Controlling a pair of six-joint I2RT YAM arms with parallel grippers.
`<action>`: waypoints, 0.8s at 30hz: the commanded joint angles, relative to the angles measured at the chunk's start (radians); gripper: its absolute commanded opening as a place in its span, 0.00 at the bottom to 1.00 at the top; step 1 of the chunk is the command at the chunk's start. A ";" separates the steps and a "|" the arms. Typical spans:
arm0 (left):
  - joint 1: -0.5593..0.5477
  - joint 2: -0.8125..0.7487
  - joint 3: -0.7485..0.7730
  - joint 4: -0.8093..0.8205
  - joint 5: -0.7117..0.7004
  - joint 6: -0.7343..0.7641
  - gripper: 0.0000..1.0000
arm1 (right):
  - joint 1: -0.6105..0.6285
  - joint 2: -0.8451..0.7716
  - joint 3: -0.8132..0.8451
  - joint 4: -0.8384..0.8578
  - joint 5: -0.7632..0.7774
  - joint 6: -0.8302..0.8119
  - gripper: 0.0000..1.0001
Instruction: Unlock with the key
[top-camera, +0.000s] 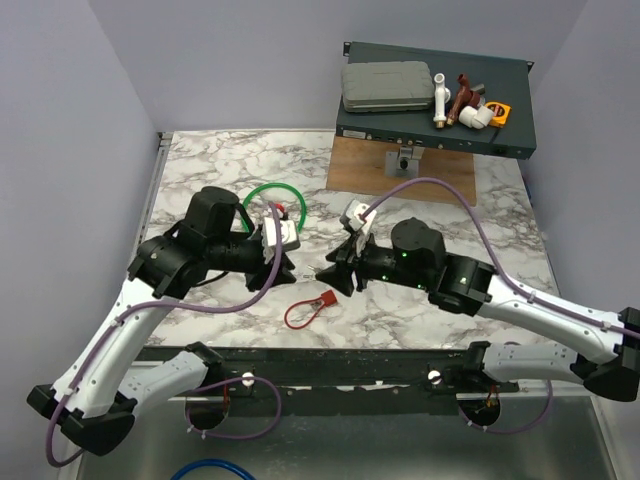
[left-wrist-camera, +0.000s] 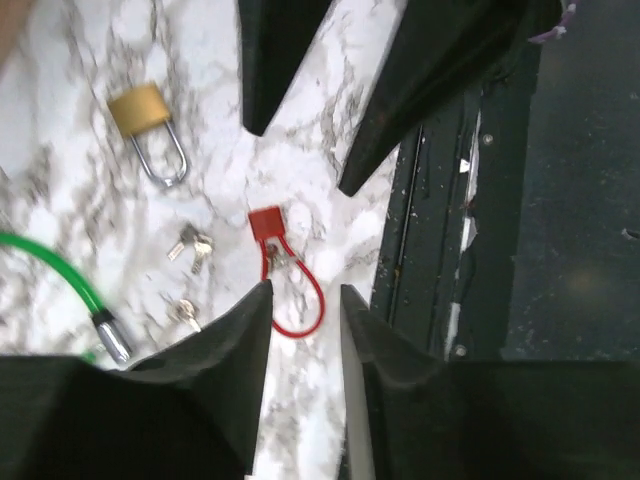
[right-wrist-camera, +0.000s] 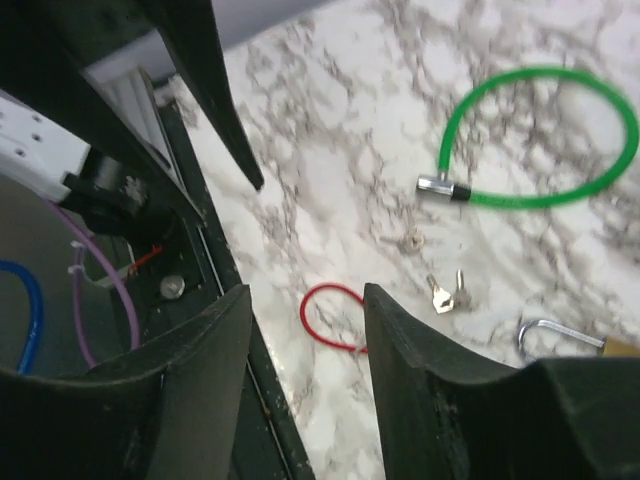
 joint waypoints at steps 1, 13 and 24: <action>0.047 0.036 -0.029 -0.027 -0.095 -0.059 0.43 | -0.006 0.078 -0.095 0.003 0.058 0.082 0.54; 0.279 0.291 -0.015 -0.271 -0.146 0.021 0.55 | -0.002 0.396 -0.175 0.120 -0.024 0.057 0.57; 0.333 0.241 -0.145 -0.225 -0.110 0.042 0.62 | 0.007 0.513 -0.160 0.118 -0.015 0.025 0.56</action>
